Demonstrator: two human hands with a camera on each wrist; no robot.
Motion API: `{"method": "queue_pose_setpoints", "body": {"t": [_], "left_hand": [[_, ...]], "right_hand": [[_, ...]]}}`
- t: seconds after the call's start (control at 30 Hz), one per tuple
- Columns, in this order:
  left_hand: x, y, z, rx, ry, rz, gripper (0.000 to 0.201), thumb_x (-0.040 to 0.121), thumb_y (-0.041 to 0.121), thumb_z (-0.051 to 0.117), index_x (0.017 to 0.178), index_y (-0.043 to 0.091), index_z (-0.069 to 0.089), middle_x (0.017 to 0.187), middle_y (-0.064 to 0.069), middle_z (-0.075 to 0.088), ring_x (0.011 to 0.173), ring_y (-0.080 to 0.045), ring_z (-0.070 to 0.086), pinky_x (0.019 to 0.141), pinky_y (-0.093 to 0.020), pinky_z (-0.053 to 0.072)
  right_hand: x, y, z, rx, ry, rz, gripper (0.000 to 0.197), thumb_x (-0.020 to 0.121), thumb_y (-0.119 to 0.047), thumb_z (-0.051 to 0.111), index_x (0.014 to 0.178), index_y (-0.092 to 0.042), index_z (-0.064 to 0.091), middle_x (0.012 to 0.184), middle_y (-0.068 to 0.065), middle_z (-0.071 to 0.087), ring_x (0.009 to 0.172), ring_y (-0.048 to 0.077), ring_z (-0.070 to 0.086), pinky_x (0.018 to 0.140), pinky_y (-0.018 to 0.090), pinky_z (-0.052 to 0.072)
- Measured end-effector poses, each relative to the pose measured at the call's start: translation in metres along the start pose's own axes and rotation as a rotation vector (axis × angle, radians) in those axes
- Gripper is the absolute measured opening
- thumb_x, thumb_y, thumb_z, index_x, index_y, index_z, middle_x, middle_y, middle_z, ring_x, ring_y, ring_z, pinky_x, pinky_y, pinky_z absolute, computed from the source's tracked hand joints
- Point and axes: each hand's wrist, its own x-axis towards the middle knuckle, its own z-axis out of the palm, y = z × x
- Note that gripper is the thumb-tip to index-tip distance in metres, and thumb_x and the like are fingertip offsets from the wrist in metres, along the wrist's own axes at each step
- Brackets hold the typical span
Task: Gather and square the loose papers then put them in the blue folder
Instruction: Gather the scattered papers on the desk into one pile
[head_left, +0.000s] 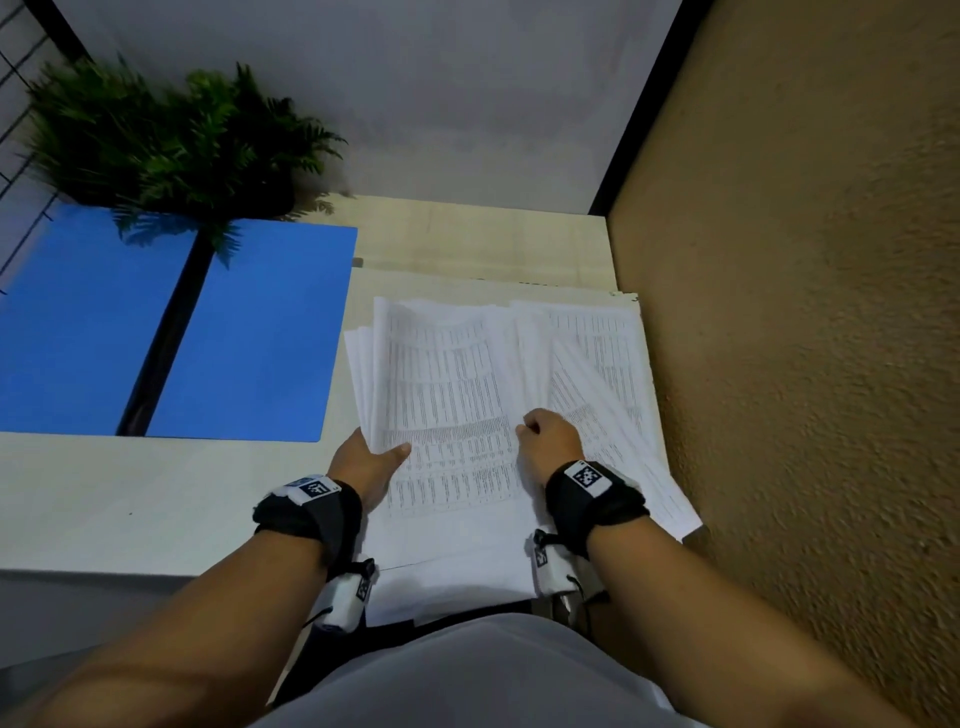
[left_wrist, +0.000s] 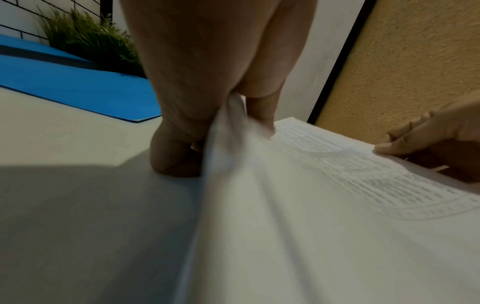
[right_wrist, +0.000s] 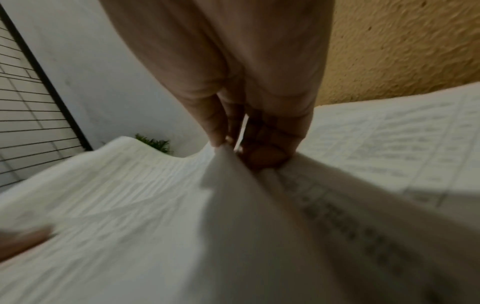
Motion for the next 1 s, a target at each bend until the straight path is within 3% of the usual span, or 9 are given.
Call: {"method": "queue_pose_setpoints", "body": {"t": [0.13,0.27,0.37,0.43,0.5,0.57,0.73,0.87,1.0], "left_hand": [[0.008,-0.011,0.001,-0.115,-0.015,-0.045,0.056,0.078,0.023,0.074,0.131,0.016,0.056,0.122,-0.009,0.068,0.114,-0.034,0.063,0.101,-0.051,0.049],[0.011,-0.011,0.003,-0.13,0.01,-0.046,0.055,0.079,0.021,0.073,0.131,0.014,0.056,0.119,-0.011,0.069,0.11,-0.034,0.064,0.1,-0.053,0.049],[0.005,-0.004,0.002,-0.095,0.039,-0.028,0.045,0.089,0.014,0.068,0.131,0.01,0.055,0.118,-0.012,0.067,0.11,-0.035,0.063,0.101,-0.052,0.049],[0.004,-0.002,0.001,-0.113,0.044,-0.03,0.042,0.09,0.012,0.067,0.131,0.01,0.055,0.117,-0.014,0.067,0.109,-0.035,0.063,0.1,-0.05,0.049],[0.006,-0.003,0.0,-0.161,0.038,-0.038,0.043,0.091,0.008,0.065,0.132,0.01,0.054,0.118,-0.014,0.067,0.109,-0.035,0.063,0.098,-0.047,0.05],[0.005,-0.003,-0.001,-0.221,0.029,-0.059,0.043,0.091,0.003,0.064,0.132,0.009,0.054,0.119,-0.014,0.067,0.109,-0.035,0.063,0.097,-0.045,0.049],[0.004,0.001,0.0,-0.241,0.02,-0.055,0.043,0.092,0.0,0.062,0.133,0.008,0.053,0.12,-0.014,0.066,0.106,-0.033,0.062,0.09,-0.04,0.048],[0.004,0.003,0.001,-0.178,0.037,-0.062,0.041,0.091,0.0,0.063,0.13,0.008,0.054,0.095,-0.009,0.067,0.077,-0.022,0.059,0.069,-0.032,0.05],[0.004,0.001,0.002,-0.174,0.014,-0.089,0.055,0.081,-0.009,0.07,0.132,0.006,0.056,0.122,-0.014,0.066,0.114,-0.035,0.062,0.1,-0.045,0.048]], "right_hand": [[0.023,0.021,-0.039,-0.091,0.333,0.155,0.039,0.09,-0.022,0.062,0.127,-0.011,0.054,0.13,0.012,0.051,0.121,0.03,0.048,0.099,0.043,0.041],[0.044,0.058,-0.066,-0.042,0.139,0.248,0.08,0.075,-0.04,0.078,0.137,-0.009,0.04,0.132,0.016,0.053,0.122,0.036,0.051,0.1,0.046,0.047],[0.046,0.065,-0.069,0.08,-0.047,0.259,0.059,0.072,-0.032,0.083,0.118,-0.007,0.055,0.113,0.01,0.066,0.104,0.031,0.063,0.092,0.044,0.054],[0.045,0.065,-0.069,0.145,0.009,0.259,0.037,0.081,-0.023,0.077,0.112,-0.006,0.064,0.11,0.011,0.067,0.109,0.033,0.062,0.099,0.044,0.051],[0.046,0.068,-0.066,0.164,0.205,0.316,0.051,0.087,-0.021,0.071,0.131,-0.001,0.055,0.135,0.017,0.054,0.127,0.037,0.05,0.107,0.043,0.043],[0.042,0.07,-0.063,0.056,0.352,0.36,0.055,0.087,-0.026,0.07,0.133,0.001,0.055,0.14,0.02,0.045,0.129,0.038,0.045,0.105,0.046,0.043],[0.037,0.081,-0.063,-0.076,0.295,0.343,0.058,0.087,-0.029,0.069,0.138,-0.006,0.052,0.141,0.02,0.037,0.126,0.041,0.041,0.1,0.045,0.045],[0.033,0.082,-0.065,-0.195,0.202,0.392,0.062,0.086,-0.036,0.068,0.142,-0.018,0.045,0.142,0.021,0.033,0.13,0.041,0.032,0.1,0.051,0.041],[0.026,0.083,-0.059,-0.219,0.27,0.291,0.051,0.089,-0.027,0.065,0.136,-0.011,0.052,0.138,0.023,0.039,0.124,0.041,0.039,0.093,0.045,0.044]]}}
